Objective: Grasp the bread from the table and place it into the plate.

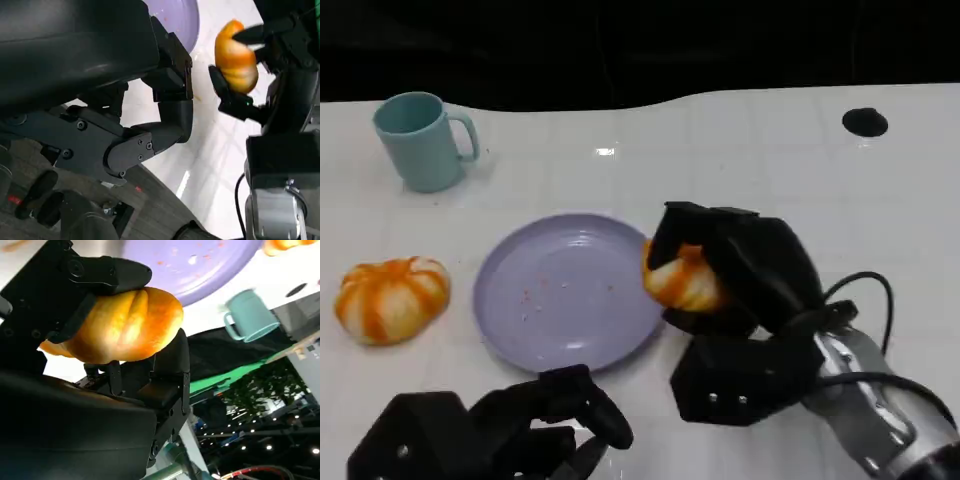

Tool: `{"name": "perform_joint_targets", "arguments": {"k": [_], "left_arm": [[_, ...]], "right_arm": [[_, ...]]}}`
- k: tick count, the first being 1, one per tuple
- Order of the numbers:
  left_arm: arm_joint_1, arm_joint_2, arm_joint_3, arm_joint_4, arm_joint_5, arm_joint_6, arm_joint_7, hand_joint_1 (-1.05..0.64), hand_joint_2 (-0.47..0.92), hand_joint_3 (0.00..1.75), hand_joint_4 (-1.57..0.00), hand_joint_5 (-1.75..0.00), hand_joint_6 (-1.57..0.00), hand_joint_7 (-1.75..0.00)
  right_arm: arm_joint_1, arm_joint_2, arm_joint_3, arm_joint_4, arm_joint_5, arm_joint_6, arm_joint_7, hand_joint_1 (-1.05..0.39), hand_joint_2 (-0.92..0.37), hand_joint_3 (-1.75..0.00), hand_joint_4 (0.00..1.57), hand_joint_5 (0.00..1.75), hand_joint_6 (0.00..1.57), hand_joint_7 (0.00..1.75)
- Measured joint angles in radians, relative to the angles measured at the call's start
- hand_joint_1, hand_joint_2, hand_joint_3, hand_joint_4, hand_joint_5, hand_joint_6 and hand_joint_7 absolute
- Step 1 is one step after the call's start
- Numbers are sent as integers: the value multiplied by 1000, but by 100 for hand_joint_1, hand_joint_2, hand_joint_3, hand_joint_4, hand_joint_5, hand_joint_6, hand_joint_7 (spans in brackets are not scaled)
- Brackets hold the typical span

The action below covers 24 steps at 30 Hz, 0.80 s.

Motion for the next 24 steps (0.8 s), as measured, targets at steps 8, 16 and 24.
{"name": "perform_joint_targets", "arguments": {"k": [8,16,24], "left_arm": [[24,-1,-11,-1,0,-12,0,-30,79,77,-67,-175,-58,-154],[29,-1,-26,-16,2,-7,6,-31,77,80,-69,-175,-59,-153],[23,-1,-36,-24,22,26,16,-32,76,83,-71,-175,-59,-154]], "right_arm": [[-109,117,32,135,30,-13,-5,-16,-42,-118,91,175,69,157],[-237,186,59,302,32,-11,-12,-20,-48,-99,81,172,77,119],[-329,201,77,417,56,65,125,-39,-91,-19,36,57,58,21]]}}
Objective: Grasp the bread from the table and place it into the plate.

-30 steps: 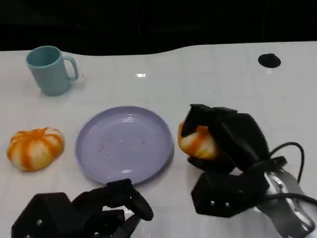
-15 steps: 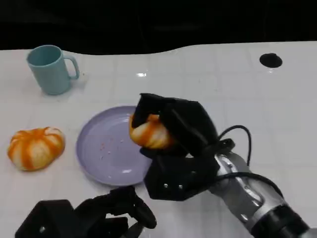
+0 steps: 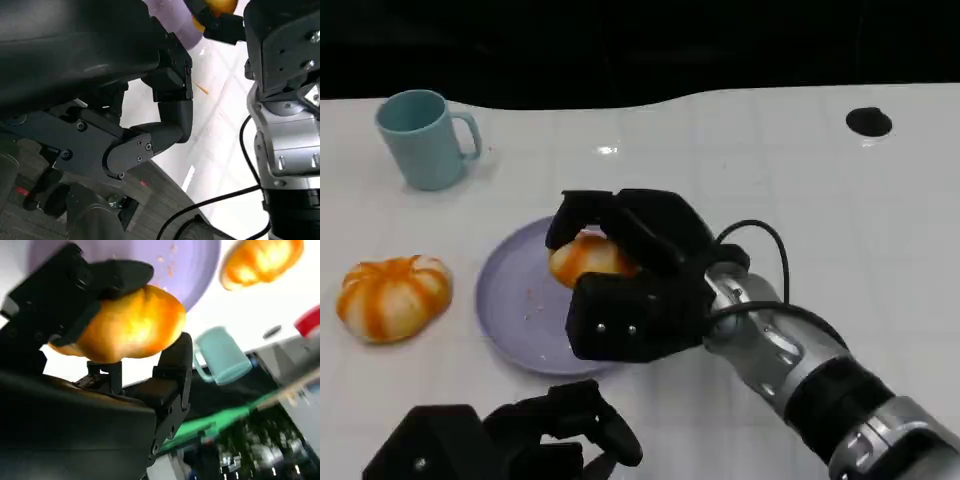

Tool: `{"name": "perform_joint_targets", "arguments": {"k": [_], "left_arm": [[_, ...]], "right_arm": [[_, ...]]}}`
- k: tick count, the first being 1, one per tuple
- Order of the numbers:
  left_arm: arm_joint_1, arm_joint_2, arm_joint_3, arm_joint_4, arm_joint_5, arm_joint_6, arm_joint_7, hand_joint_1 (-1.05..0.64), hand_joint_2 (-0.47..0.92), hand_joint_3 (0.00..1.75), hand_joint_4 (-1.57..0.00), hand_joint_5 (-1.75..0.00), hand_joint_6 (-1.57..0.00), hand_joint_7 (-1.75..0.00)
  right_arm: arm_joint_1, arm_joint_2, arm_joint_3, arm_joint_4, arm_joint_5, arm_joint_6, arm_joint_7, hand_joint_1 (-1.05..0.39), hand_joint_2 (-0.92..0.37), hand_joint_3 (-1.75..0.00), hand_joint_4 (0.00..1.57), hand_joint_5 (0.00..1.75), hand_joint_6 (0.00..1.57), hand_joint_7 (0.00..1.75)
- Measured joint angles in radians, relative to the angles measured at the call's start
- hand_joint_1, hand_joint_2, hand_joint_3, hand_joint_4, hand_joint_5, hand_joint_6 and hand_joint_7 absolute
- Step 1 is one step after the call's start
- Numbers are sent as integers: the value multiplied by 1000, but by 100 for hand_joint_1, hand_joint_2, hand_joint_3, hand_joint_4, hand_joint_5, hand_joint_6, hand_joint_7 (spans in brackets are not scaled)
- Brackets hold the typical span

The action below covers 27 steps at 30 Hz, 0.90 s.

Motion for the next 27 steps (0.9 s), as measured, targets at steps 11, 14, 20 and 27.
{"name": "perform_joint_targets", "arguments": {"k": [11,14,20,27], "left_arm": [[0,-2,0,-9,9,7,0,-32,75,85,-70,-175,-57,-154],[3,-1,0,-18,9,5,0,-32,75,85,-69,-175,-57,-153],[27,0,4,-19,8,-24,0,-34,74,85,-69,-175,-58,-154],[39,1,5,-19,9,-39,0,-35,74,85,-69,-175,-58,-153]], "right_arm": [[-7,-57,94,-163,-67,175,276,-77,-92,-37,0,15,15,0],[23,-80,110,-253,-68,218,361,-85,-92,-41,0,10,11,0],[90,-134,123,-413,-68,265,496,-92,-92,-46,2,9,7,0],[180,-203,112,-584,-58,270,530,-88,-92,-45,4,11,10,2]]}}
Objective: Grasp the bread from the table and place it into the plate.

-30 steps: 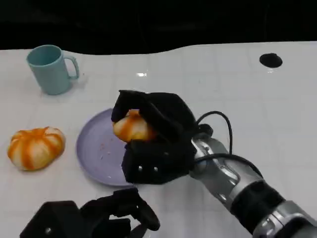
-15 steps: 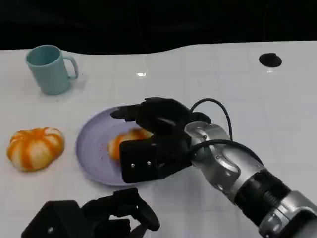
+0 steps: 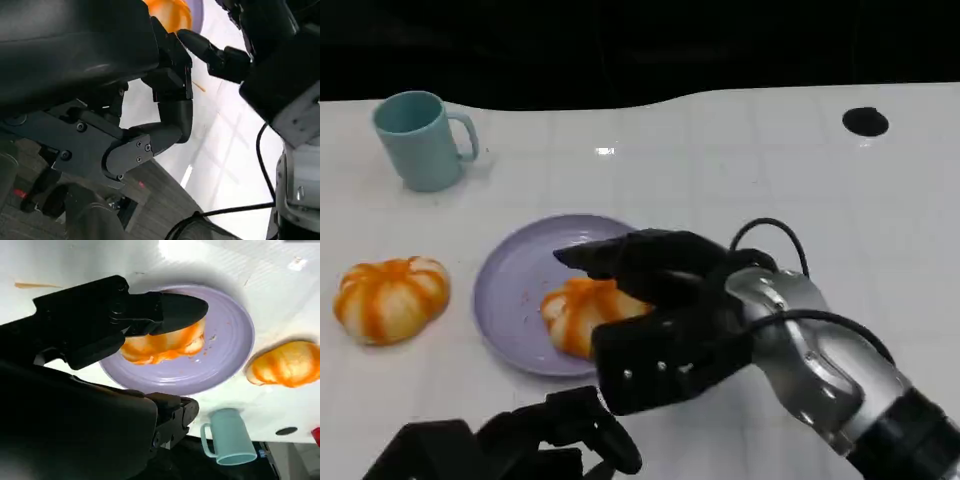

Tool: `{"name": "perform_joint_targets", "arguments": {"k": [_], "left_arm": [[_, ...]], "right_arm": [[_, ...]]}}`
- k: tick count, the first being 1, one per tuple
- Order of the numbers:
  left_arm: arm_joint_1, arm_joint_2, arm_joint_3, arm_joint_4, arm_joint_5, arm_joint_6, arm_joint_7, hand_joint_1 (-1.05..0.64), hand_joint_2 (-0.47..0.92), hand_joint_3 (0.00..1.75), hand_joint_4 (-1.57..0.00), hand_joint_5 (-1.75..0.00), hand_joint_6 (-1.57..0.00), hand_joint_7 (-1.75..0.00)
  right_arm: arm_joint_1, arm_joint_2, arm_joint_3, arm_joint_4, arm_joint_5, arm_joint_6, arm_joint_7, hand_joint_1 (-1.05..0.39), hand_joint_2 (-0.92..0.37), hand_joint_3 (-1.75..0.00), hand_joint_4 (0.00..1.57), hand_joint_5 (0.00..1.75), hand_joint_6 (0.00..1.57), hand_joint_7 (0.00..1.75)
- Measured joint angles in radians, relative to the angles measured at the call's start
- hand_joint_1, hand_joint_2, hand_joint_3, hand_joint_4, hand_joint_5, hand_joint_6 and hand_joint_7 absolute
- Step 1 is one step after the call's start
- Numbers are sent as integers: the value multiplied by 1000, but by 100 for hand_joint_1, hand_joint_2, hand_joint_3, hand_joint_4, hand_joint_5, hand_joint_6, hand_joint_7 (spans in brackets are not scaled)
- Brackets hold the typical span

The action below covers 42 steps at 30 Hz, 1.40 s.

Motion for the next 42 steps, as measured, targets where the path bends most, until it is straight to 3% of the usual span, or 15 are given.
{"name": "perform_joint_targets", "arguments": {"k": [10,12,16,22,26,27,30,31,33,35,42], "left_arm": [[-14,-10,4,0,-3,33,0,-32,73,86,-70,-175,-59,-152],[-15,-14,4,0,-3,35,0,-32,73,86,-70,-175,-59,-152],[-16,-18,6,4,-4,33,0,-32,74,87,-70,-175,-59,-151],[-21,-20,9,10,-7,29,-1,-33,77,82,-69,-175,-59,-144],[-27,-19,9,12,-7,24,-1,-35,83,73,-66,-175,-61,-142],[-29,-18,9,12,-7,23,-2,-35,83,72,-66,-175,-61,-142],[-33,-14,9,12,-7,23,-2,-37,84,69,-65,-175,-60,-143],[-34,-13,9,12,-7,23,-2,-37,86,67,-65,-175,-60,-143],[-35,-11,9,12,-7,24,-3,-37,86,65,-64,-175,-60,-143],[-36,-5,9,12,-7,24,-3,-38,87,64,-64,-175,-60,-144],[-36,3,10,11,-13,35,-3,-39,88,61,-65,-175,-60,-144]], "right_arm": [[184,-148,-76,-254,69,-120,-14,-75,-92,-36,11,22,18,5],[225,-176,-99,-302,83,-138,-21,-69,-92,-29,4,55,26,6],[321,-205,-164,-380,140,-191,-64,-65,-92,-26,11,75,41,12],[466,-240,-259,-448,188,-270,-142,-47,-92,-18,55,92,76,29],[557,-241,-321,-477,240,-321,-195,-25,-91,-15,75,123,90,56],[578,-241,-335,-479,253,-333,-211,-20,-86,-24,78,125,91,63],[642,-241,-376,-494,277,-375,-254,-8,-48,-97,86,130,95,79],[659,-241,-389,-496,280,-394,-266,-7,-42,-108,87,136,95,84],[687,-241,-408,-496,294,-434,-290,-11,-37,-116,88,156,92,104],[710,-242,-427,-494,298,-471,-302,-13,-36,-117,89,164,90,114],[789,-254,-475,-510,290,-491,-314,-11,-33,-122,90,166,89,121]]}}
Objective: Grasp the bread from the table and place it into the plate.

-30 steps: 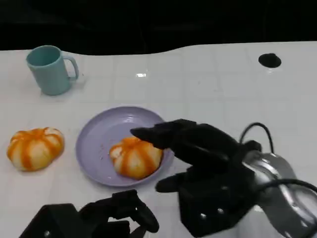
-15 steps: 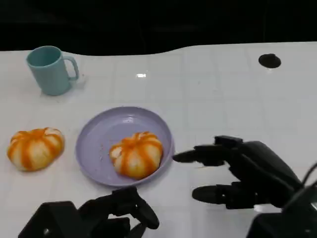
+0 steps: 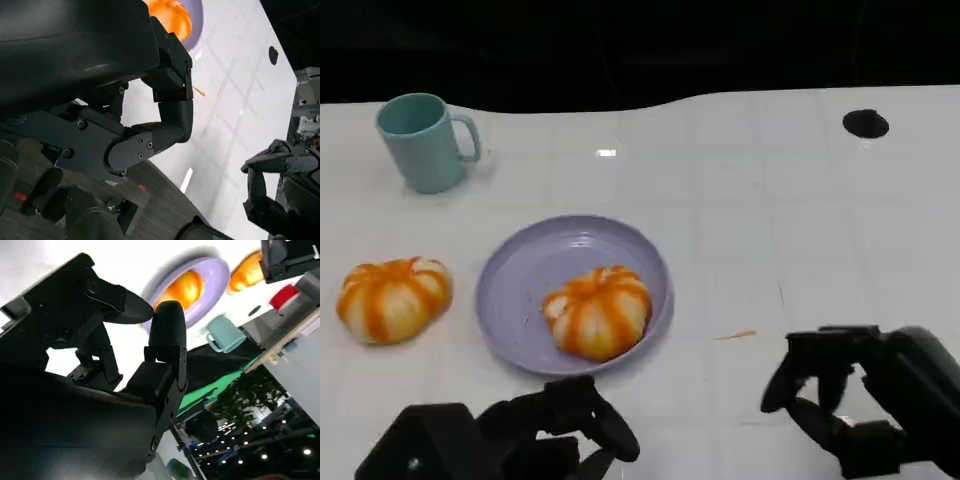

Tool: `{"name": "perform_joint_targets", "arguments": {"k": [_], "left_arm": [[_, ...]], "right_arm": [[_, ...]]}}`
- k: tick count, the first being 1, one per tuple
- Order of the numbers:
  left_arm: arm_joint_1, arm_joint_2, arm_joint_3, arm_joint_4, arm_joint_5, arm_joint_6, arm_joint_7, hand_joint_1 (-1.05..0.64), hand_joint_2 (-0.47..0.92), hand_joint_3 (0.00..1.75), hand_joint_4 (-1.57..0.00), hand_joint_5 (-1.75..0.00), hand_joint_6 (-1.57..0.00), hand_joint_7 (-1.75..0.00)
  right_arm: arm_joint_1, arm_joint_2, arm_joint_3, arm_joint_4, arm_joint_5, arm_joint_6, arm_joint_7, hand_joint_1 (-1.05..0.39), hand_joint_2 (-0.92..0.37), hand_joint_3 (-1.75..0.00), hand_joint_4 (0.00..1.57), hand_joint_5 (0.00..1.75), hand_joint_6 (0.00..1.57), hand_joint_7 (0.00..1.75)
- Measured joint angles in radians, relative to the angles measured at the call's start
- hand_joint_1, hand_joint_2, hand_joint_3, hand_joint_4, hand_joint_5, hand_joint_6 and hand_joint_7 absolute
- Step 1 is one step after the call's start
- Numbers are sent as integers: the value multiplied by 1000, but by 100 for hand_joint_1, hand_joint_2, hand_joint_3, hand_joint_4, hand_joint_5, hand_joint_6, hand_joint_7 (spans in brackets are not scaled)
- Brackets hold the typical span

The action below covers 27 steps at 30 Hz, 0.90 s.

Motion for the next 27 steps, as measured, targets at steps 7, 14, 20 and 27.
{"name": "perform_joint_targets", "arguments": {"k": [7,14,20,27], "left_arm": [[0,6,11,-1,-12,0,0,-38,90,59,-64,-175,-59,-144],[0,17,20,-1,-14,-2,-8,-37,90,57,-63,-175,-59,-144],[2,20,26,-1,-14,-8,-9,-38,92,54,-64,-175,-59,-144],[8,36,38,0,-20,-15,-15,-37,92,54,-64,-175,-59,-143]], "right_arm": [[71,3,-35,-44,-4,29,-11,-7,-34,-119,89,167,85,122],[92,23,-36,-40,-42,73,-28,-7,-37,-112,88,172,85,124],[91,26,-34,-38,-79,113,-31,-6,-39,-104,89,169,85,123],[83,33,-23,-25,-112,135,-39,-6,-40,-99,90,170,87,119]]}}
